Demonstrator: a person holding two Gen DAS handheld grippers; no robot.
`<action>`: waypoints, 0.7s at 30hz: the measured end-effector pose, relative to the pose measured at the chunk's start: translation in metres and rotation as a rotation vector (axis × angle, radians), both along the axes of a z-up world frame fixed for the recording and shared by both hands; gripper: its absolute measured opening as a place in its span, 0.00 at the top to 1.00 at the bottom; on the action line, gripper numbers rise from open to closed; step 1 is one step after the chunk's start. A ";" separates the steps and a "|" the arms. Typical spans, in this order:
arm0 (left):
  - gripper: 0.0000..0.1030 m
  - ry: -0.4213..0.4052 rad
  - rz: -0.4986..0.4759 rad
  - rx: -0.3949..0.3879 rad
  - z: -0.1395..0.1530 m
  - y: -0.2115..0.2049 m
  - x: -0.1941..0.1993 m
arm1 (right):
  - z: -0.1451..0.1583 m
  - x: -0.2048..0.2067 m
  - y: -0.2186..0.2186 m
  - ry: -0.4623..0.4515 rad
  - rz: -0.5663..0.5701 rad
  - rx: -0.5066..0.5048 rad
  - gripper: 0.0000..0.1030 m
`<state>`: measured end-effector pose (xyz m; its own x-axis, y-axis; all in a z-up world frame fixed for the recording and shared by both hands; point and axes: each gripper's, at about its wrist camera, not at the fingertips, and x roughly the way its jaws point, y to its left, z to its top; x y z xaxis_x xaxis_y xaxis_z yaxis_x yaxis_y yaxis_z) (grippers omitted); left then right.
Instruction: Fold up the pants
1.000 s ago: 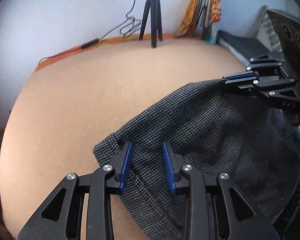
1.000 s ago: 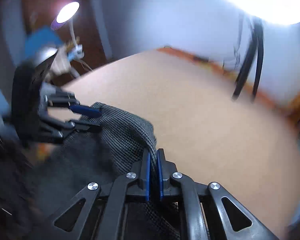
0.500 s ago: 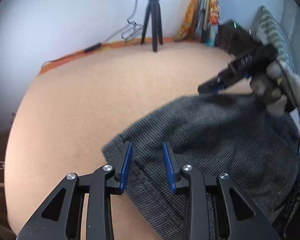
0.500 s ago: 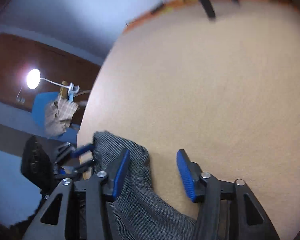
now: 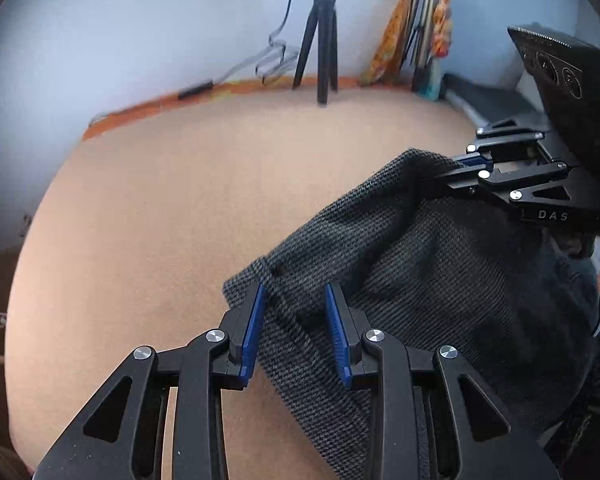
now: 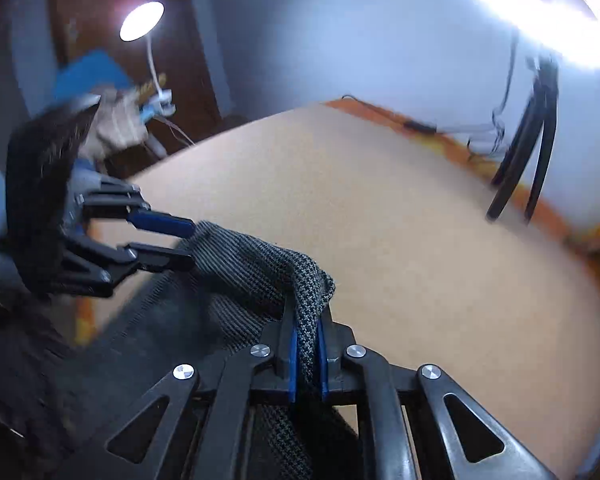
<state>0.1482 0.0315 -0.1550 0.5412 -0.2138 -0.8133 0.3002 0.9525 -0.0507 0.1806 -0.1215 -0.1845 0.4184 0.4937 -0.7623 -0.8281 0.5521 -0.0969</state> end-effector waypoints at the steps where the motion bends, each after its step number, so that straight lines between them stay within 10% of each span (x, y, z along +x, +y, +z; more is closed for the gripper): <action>1: 0.72 0.018 0.001 0.019 -0.007 -0.002 0.003 | -0.005 0.005 0.003 0.003 -0.010 -0.022 0.95; 7: 0.64 -0.003 -0.012 0.108 -0.010 -0.013 0.005 | -0.010 0.033 -0.015 0.061 -0.135 -0.006 0.78; 13: 0.64 -0.064 0.002 0.061 0.012 -0.012 -0.009 | 0.035 -0.007 -0.089 0.060 -0.253 0.141 0.73; 21: 0.64 -0.134 -0.143 -0.050 0.037 -0.062 -0.031 | 0.003 -0.064 -0.171 0.186 -0.471 0.221 0.70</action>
<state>0.1177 -0.0310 -0.1176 0.6049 -0.3345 -0.7226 0.4395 0.8970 -0.0474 0.1161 -0.2929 -0.1818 0.5011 0.4424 -0.7437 -0.4786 0.8577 0.1878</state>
